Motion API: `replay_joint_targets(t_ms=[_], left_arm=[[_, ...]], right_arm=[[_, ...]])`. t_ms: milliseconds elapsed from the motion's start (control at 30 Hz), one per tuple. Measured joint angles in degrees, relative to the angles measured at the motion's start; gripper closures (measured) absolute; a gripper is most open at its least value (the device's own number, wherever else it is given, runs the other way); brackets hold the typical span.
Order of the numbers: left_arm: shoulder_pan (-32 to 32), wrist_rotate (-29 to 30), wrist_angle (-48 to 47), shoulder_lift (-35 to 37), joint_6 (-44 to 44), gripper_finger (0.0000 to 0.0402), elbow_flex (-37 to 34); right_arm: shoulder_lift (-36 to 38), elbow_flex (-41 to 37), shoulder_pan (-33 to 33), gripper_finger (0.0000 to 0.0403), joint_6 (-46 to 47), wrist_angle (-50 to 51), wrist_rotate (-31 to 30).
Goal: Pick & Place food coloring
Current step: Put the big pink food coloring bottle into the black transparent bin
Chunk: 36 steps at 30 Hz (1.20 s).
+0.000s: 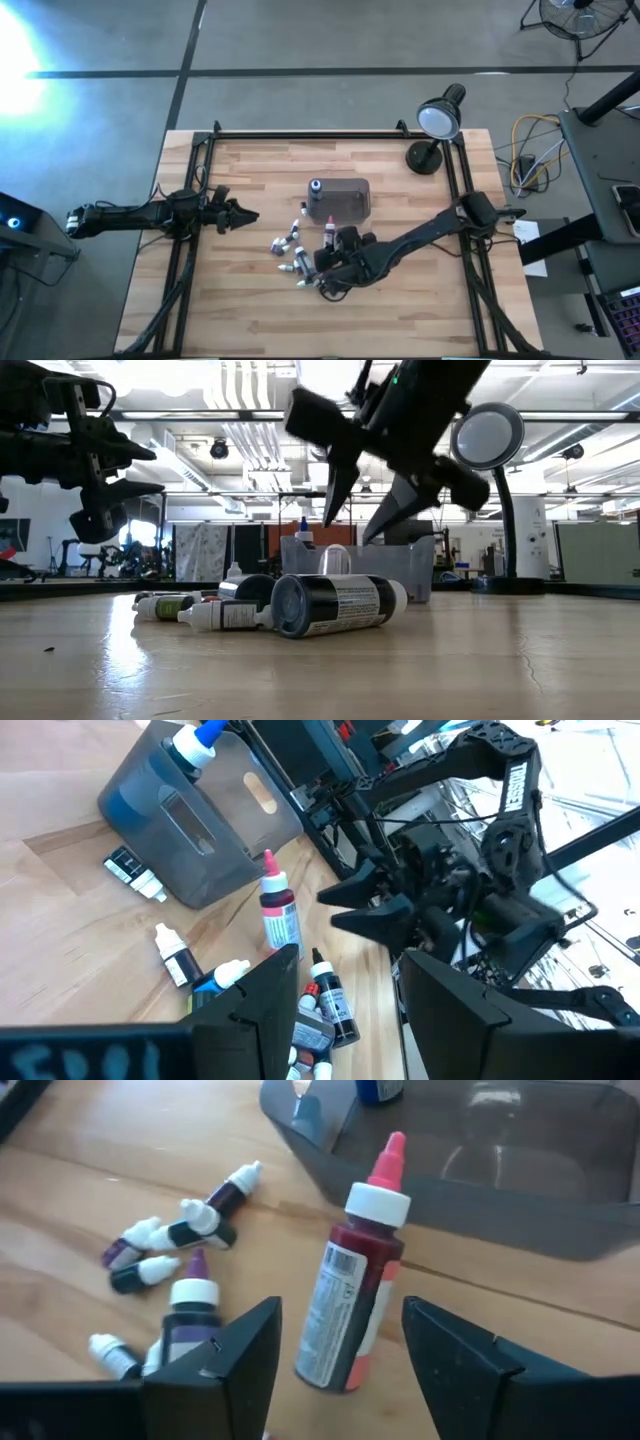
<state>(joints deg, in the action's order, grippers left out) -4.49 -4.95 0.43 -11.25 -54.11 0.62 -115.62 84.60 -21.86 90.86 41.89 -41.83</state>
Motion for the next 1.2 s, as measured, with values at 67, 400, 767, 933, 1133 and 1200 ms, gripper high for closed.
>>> replay_joint_targets(t_ms=[67,400,767,933,1133,1200], left_arm=[[0.0,0.0,0.0,0.0,0.0,0.0250,0.0],[0.0,0.0,0.0,0.0,1.2,0.0250,0.0],[0.0,0.0,0.3,-0.2,1.5,0.0250,0.0],[0.0,0.0,0.4,-0.2,1.6,0.0250,0.0],[0.0,0.0,0.4,-0.2,1.8,0.0250,0.0],[0.0,0.1,0.4,-0.2,1.8,0.0250,0.0]], right_arm=[[2.4,-0.1,0.6,0.0207,-0.6,0.4,2.1],[12.1,-6.5,10.0,0.0173,2.4,-5.0,26.0],[5.1,-6.7,14.2,0.0093,-1.2,-7.8,34.3],[2.6,-6.4,14.3,0.0090,-0.1,-8.3,35.0],[0.3,-4.1,16.1,0.0099,-1.3,-8.0,34.0],[-0.5,-4.1,16.6,0.0102,-1.2,-7.6,33.2]])
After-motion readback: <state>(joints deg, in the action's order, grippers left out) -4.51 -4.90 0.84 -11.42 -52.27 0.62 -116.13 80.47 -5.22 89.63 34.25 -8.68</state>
